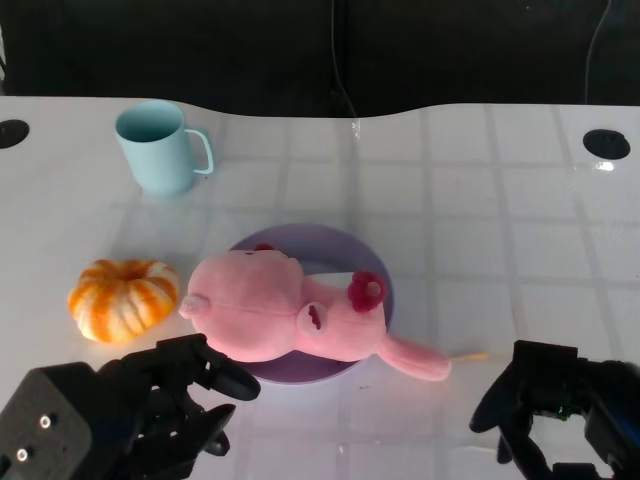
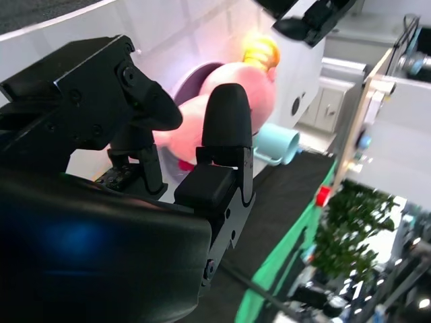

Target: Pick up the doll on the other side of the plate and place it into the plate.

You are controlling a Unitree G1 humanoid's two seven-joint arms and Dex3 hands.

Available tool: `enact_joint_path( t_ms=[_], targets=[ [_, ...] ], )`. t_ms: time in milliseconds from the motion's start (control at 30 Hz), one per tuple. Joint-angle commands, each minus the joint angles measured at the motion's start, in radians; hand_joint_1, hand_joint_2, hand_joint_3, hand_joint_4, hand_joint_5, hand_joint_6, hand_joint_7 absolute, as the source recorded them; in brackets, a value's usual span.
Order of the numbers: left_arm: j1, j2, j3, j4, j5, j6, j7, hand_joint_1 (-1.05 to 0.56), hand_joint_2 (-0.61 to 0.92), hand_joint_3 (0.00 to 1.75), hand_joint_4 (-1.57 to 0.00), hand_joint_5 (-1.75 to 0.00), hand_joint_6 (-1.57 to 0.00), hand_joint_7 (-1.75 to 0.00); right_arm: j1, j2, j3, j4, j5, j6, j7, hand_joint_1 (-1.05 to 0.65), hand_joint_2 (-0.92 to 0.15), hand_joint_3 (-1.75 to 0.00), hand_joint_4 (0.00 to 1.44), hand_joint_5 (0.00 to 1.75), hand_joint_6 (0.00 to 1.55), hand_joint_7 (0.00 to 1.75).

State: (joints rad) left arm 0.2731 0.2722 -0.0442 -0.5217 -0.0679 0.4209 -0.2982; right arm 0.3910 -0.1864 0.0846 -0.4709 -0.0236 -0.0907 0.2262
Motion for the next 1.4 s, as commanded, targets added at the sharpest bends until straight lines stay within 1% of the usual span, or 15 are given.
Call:
enact_joint_path(
  t_ms=[33,200,333,533,633,733,900,1033,1233,1400],
  targets=[
    [0.015,0.015,0.004,0.007,0.002,-0.036,-0.009,-0.14,0.92,0.55,-0.56,-1.51,-0.61,-1.18,-0.011,0.014,-0.016,0.028,0.008,0.026,-0.024,0.14,-0.45,-1.39,0.85,1.74,0.77,1.46],
    [0.028,0.002,0.002,-0.004,-0.029,-0.028,-0.015,-0.15,0.92,0.54,-0.60,-1.55,-0.60,-1.24,-0.022,0.028,-0.031,0.053,0.006,0.028,-0.048,0.15,-0.47,-1.39,0.88,1.75,0.75,1.49],
    [0.037,-0.005,-0.003,-0.015,-0.039,-0.022,-0.009,-0.14,0.92,0.55,-0.61,-1.56,-0.59,-1.27,-0.028,0.028,-0.041,0.069,0.005,0.021,-0.049,0.14,-0.47,-1.38,0.88,1.75,0.74,1.50],
    [0.041,0.007,-0.009,-0.035,-0.026,0.012,-0.001,-0.15,0.92,0.54,-0.57,-1.63,-0.55,-1.35,-0.038,0.034,-0.045,0.096,0.004,0.000,-0.054,0.14,-0.46,-1.38,0.86,1.75,0.74,1.50],
    [0.040,0.010,-0.007,-0.037,-0.022,0.019,-0.003,-0.15,0.92,0.54,-0.56,-1.65,-0.53,-1.37,-0.041,0.038,-0.042,0.094,-0.009,0.014,-0.066,0.13,-0.46,-1.38,0.86,1.75,0.74,1.50],
    [0.037,0.013,-0.006,-0.038,-0.019,0.026,-0.006,-0.15,0.92,0.54,-0.56,-1.66,-0.52,-1.38,-0.044,0.035,-0.038,0.091,-0.016,0.026,-0.068,0.13,-0.46,-1.37,0.86,1.75,0.74,1.49],
    [0.034,0.016,-0.013,-0.035,-0.001,0.022,-0.003,-0.14,0.92,0.53,-0.56,-1.66,-0.52,-1.38,-0.046,0.039,-0.035,0.110,-0.007,-0.003,-0.064,0.13,-0.46,-1.36,0.84,1.75,0.73,1.47],
    [0.031,0.019,-0.011,-0.029,-0.001,0.013,-0.006,-0.14,0.92,0.54,-0.55,-1.67,-0.52,-1.39,-0.049,0.042,-0.032,0.109,-0.012,-0.001,-0.070,0.14,-0.46,-1.35,0.82,1.75,0.75,1.46],
    [0.031,0.018,-0.008,-0.025,-0.010,0.007,-0.010,-0.13,0.92,0.55,-0.54,-1.69,-0.52,-1.40,-0.054,0.026,-0.029,0.111,-0.026,-0.019,-0.058,0.12,-0.46,-1.30,0.82,1.71,0.77,1.40],
    [0.032,0.014,-0.001,-0.027,-0.021,0.010,-0.009,-0.14,0.92,0.57,-0.53,-1.70,-0.52,-1.41,-0.051,0.031,-0.027,0.096,-0.026,0.001,-0.057,0.12,-0.46,-1.29,0.82,1.68,0.77,1.36]
  ],
)
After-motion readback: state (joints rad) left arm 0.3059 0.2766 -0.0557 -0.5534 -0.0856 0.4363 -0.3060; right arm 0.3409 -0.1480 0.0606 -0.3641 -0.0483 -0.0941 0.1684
